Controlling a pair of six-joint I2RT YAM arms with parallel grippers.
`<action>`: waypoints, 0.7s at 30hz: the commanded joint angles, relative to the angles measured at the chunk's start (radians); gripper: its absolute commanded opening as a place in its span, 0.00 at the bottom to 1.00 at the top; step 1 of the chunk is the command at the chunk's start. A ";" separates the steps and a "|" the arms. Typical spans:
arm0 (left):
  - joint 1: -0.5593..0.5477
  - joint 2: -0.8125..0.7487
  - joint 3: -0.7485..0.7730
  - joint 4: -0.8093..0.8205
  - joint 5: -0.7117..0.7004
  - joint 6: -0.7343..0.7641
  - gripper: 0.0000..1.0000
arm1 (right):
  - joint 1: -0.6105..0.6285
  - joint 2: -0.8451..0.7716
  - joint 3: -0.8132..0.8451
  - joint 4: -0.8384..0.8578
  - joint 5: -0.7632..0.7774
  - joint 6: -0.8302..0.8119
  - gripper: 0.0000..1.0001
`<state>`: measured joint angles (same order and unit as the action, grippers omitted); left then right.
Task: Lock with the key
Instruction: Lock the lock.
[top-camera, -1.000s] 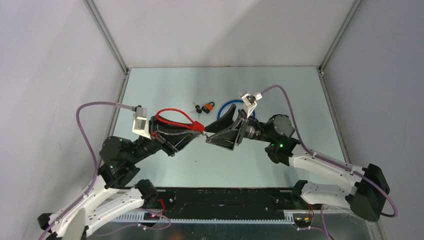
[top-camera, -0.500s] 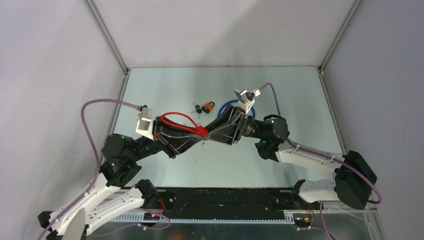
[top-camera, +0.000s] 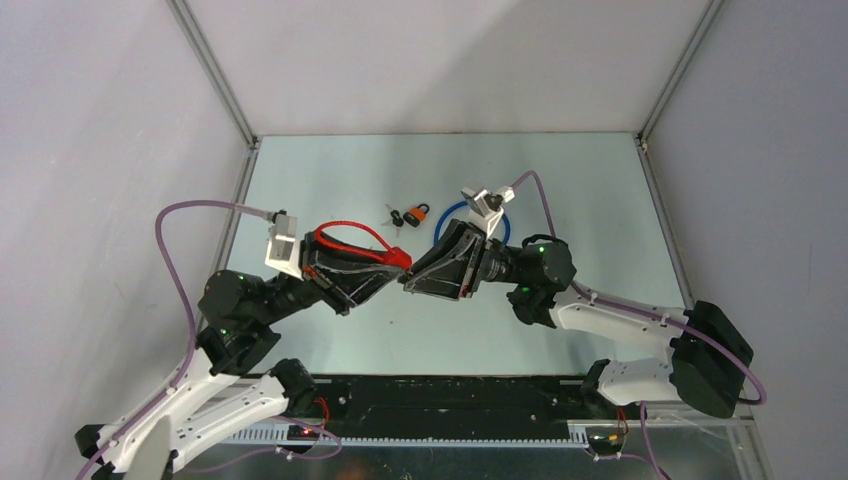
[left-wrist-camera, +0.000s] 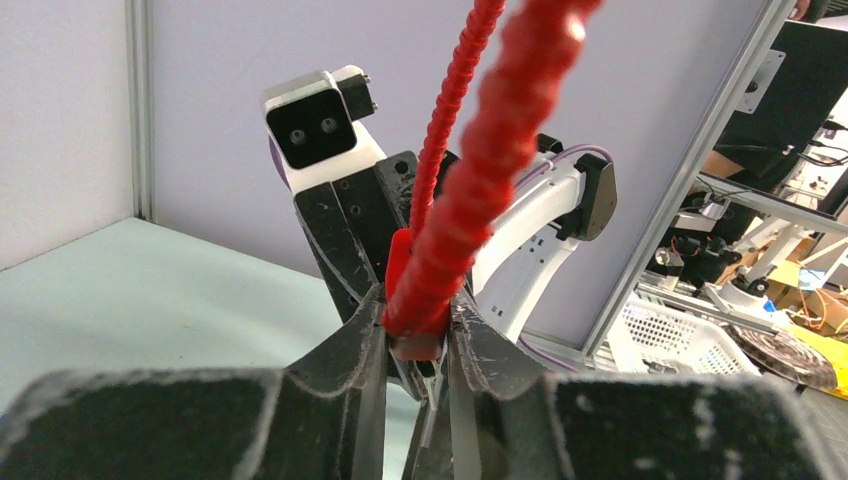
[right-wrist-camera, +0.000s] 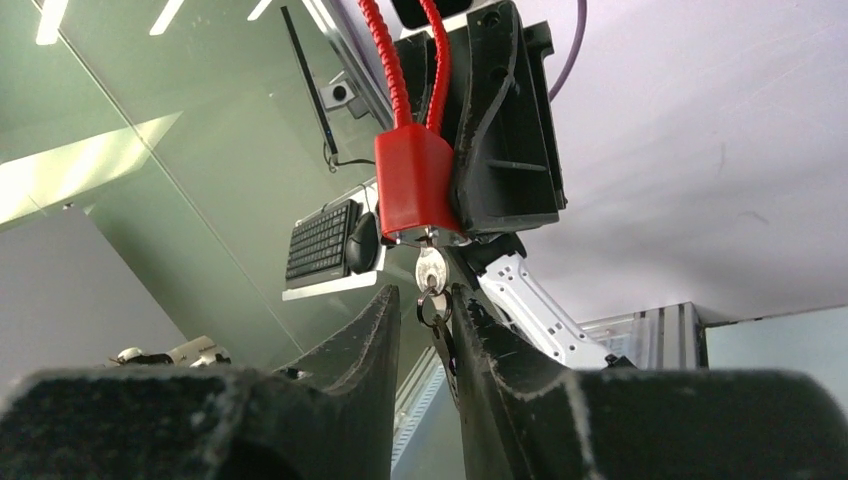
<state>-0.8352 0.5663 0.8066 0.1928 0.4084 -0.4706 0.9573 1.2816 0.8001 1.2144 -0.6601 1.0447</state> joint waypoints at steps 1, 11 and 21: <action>0.002 -0.009 0.024 0.037 -0.017 0.001 0.00 | 0.012 -0.032 0.036 -0.025 0.003 -0.063 0.28; 0.004 -0.011 0.019 0.037 -0.012 -0.003 0.00 | 0.009 -0.045 0.040 -0.046 0.037 -0.079 0.41; 0.003 -0.012 0.013 0.037 -0.007 -0.006 0.00 | 0.004 -0.039 0.048 -0.019 0.043 -0.057 0.36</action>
<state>-0.8356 0.5663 0.8066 0.1928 0.4034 -0.4709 0.9646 1.2617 0.8028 1.1419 -0.6331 0.9867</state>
